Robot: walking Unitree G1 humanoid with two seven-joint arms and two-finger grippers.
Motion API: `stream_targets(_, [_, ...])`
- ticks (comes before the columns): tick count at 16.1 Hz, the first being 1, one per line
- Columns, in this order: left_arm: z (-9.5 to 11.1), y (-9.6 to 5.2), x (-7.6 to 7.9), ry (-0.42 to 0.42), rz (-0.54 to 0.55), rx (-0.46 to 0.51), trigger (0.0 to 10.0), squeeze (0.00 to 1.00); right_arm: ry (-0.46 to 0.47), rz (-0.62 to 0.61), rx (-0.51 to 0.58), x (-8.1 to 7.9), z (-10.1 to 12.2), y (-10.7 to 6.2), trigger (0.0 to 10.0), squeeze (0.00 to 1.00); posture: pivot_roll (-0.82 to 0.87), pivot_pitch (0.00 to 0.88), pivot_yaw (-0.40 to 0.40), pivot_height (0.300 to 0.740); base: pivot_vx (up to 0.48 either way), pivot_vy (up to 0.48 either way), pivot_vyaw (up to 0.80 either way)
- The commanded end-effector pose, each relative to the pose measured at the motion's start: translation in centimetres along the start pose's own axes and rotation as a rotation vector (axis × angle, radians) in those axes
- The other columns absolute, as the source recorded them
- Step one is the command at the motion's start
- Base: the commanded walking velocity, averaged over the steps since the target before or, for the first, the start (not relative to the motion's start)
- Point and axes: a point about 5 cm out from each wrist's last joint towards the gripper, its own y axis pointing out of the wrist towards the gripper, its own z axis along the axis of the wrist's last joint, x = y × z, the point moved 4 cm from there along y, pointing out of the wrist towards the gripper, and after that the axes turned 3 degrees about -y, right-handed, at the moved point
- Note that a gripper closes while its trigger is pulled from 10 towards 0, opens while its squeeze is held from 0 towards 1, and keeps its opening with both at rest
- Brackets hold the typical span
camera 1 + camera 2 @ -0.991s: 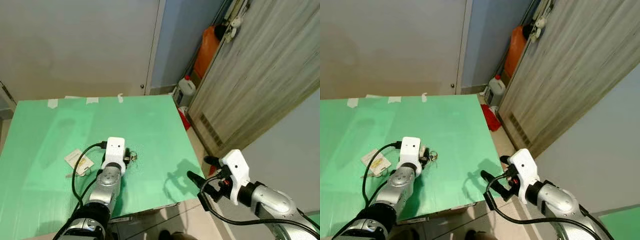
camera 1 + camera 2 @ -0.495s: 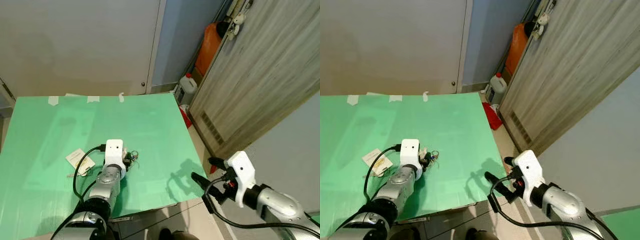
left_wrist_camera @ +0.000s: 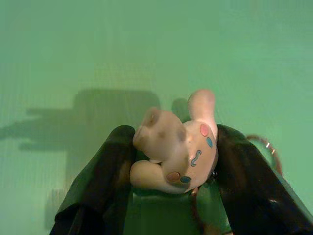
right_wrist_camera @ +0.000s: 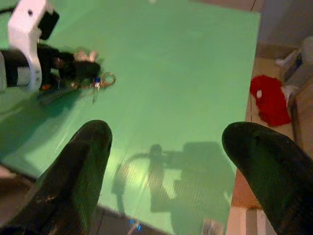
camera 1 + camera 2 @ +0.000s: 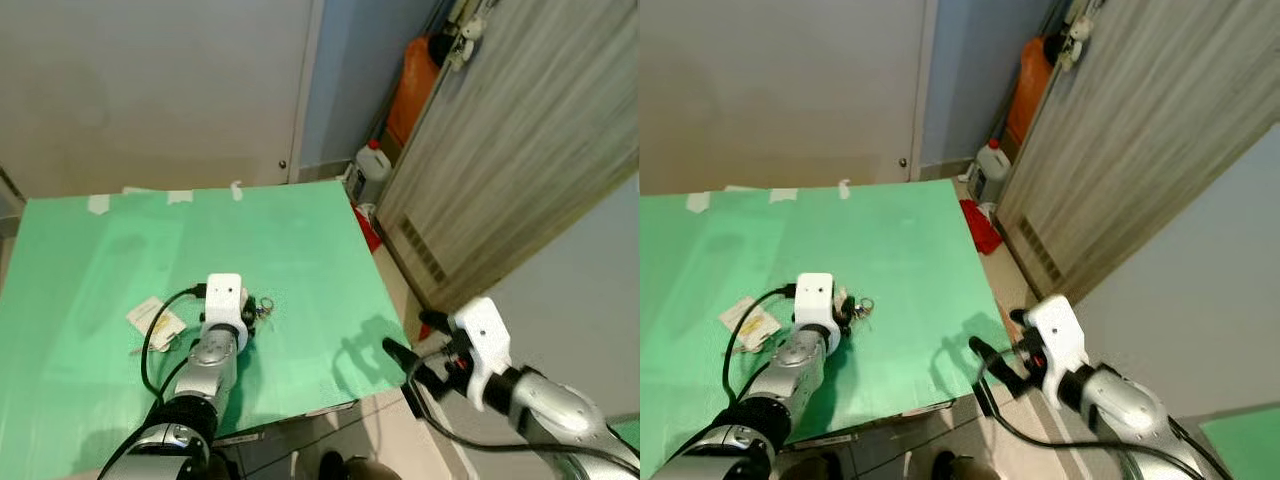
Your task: Hang keys on a hook
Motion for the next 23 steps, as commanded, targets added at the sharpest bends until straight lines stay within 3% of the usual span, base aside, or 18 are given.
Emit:
stream_targets(1, [-0.3,-0.1,1.0,-0.055,-0.039,-0.011,0.0,0.0,0.006,-0.037,-0.014,0.9,-0.1,0.0,10.0,0.0,-0.16,0.182,-0.157,0.74,0.0,0.0,0.0])
stream_targets(6, [2.2,-0.3,1.3,0.008,-0.064,0.133,0.0,0.0,0.005,-0.039,0.006,1.4,0.2,1.4,10.0,0.0,-0.11,0.157,-0.165,0.74,0.0,0.0,0.0])
stream_targets(10, [6.6,-0.8,2.0,0.061,-0.109,0.289,0.0,0.0,0.003,-0.022,0.028,1.3,0.4,3.3,10.0,0.0,-0.06,0.093,-0.181,0.74,0.0,0.0,0.0])
stream_targets(11, [8.1,-1.5,2.0,0.132,-0.125,0.351,0.0,0.0,-0.007,-0.042,0.042,1.8,0.6,4.4,10.0,0.0,-0.02,0.076,-0.186,0.74,0.0,0.0,0.0])
stream_targets(14, [8.9,-2.7,1.7,0.148,-0.12,0.406,0.0,0.0,0.015,-0.131,0.065,3.3,1.1,6.5,10.0,0.0,0.06,0.034,-0.197,0.74,0.0,0.0,0.0])
stream_targets(18, [13.9,-6.4,2.7,0.158,-0.155,0.553,0.0,0.0,0.036,-0.116,0.13,2.0,2.1,10.5,10.0,0.0,0.18,0.0,-0.175,0.74,0.0,0.0,0.0])
stream_targets(21, [14.6,-7.6,2.5,0.153,-0.14,0.576,0.0,0.0,0.046,-0.115,0.163,1.9,2.8,11.4,10.0,0.0,0.19,0.0,-0.17,0.74,0.0,0.0,0.0])
stream_targets(22, [12.6,-7.4,1.7,0.04,-0.113,0.526,0.0,0.0,0.045,-0.124,0.185,2.2,3.4,11.6,10.0,0.0,0.19,0.0,-0.165,0.74,0.0,0.0,0.0])
stream_targets(23, [12.0,-7.2,1.3,-0.007,-0.096,0.502,0.0,0.0,0.04,-0.127,0.193,2.3,3.5,11.6,10.0,0.0,0.19,0.0,-0.164,0.74,0.0,0.0,0.0])
